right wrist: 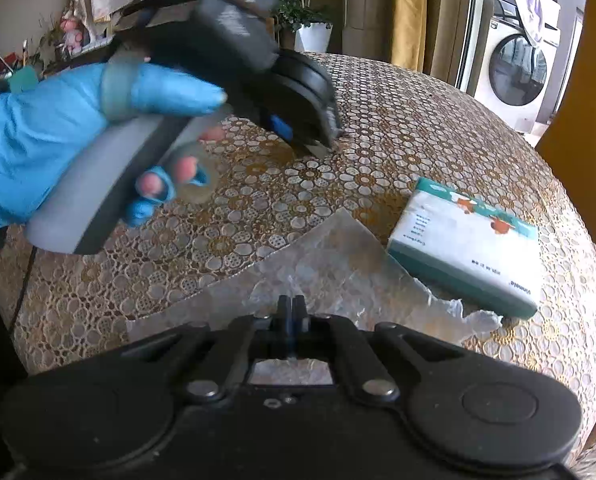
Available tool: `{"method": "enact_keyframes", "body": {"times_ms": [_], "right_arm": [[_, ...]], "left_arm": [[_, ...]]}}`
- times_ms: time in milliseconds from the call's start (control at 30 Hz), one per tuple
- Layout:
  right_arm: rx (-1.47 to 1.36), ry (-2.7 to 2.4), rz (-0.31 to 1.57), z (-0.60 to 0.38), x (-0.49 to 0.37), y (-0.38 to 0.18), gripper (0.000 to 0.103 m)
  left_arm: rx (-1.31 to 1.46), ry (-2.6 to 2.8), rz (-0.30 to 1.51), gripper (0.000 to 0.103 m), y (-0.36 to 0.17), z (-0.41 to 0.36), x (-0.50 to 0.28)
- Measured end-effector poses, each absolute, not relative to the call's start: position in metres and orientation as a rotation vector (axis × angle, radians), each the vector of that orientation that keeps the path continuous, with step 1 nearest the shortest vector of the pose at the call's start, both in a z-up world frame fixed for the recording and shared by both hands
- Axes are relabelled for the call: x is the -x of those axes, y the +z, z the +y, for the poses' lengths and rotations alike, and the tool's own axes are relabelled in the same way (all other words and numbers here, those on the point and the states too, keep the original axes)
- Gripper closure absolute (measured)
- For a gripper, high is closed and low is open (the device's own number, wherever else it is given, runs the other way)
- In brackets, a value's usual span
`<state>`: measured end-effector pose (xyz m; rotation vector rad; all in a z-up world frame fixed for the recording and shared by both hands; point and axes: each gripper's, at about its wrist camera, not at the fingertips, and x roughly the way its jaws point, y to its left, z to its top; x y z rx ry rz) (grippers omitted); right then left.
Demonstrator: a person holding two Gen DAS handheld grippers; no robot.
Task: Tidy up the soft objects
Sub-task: 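Grasp the brown hair tie with the left gripper while the right gripper grasps the clear plastic sheet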
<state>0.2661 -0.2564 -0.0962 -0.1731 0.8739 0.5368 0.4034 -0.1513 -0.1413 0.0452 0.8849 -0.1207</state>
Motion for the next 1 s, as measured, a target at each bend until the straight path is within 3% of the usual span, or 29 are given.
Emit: {"method": "enact_keyframes", "body": {"times_ms": [100,200,267,367,433,600,733,800,867,1000], "right_arm": [[0.112,0.618,0.897,-0.262,-0.264,-0.090,0.100],[0.107,0.684,0.899,-0.261,-0.258,-0.084,0.067],[0.152,0.720,0.888,-0.253,-0.249,-0.080,0.035],[0.194,0.769,0.883,-0.242,-0.241,-0.077,0.020],[0.224,0.807,0.902,-0.233,-0.240,-0.081,0.015],[0.321,0.787,0.917,-0.216,-0.240,-0.096,0.015],[0.353,0.744,0.908,-0.215,-0.242,-0.103,0.022],[0.342,0.737,0.904,-0.217,-0.244,-0.101,0.031],[0.340,0.724,0.897,-0.218,-0.246,-0.099,0.048],[0.342,0.719,0.889,-0.220,-0.247,-0.096,0.071]], "left_arm": [[-0.031,-0.119,0.885,0.089,-0.136,-0.140,-0.398],[-0.023,-0.114,0.889,0.089,-0.131,-0.129,-0.391],[-0.020,-0.112,0.889,0.089,-0.128,-0.122,-0.386],[-0.007,-0.111,0.889,0.089,-0.125,-0.111,-0.378],[-0.003,-0.107,0.889,0.089,-0.123,-0.107,-0.375],[0.001,-0.110,0.889,0.089,-0.120,-0.098,-0.367],[0.008,-0.113,0.891,0.089,-0.120,-0.093,-0.365],[0.011,-0.112,0.891,0.089,-0.119,-0.091,-0.364],[0.015,-0.111,0.889,0.089,-0.118,-0.088,-0.363],[0.022,-0.110,0.883,0.089,-0.115,-0.083,-0.358]]}}
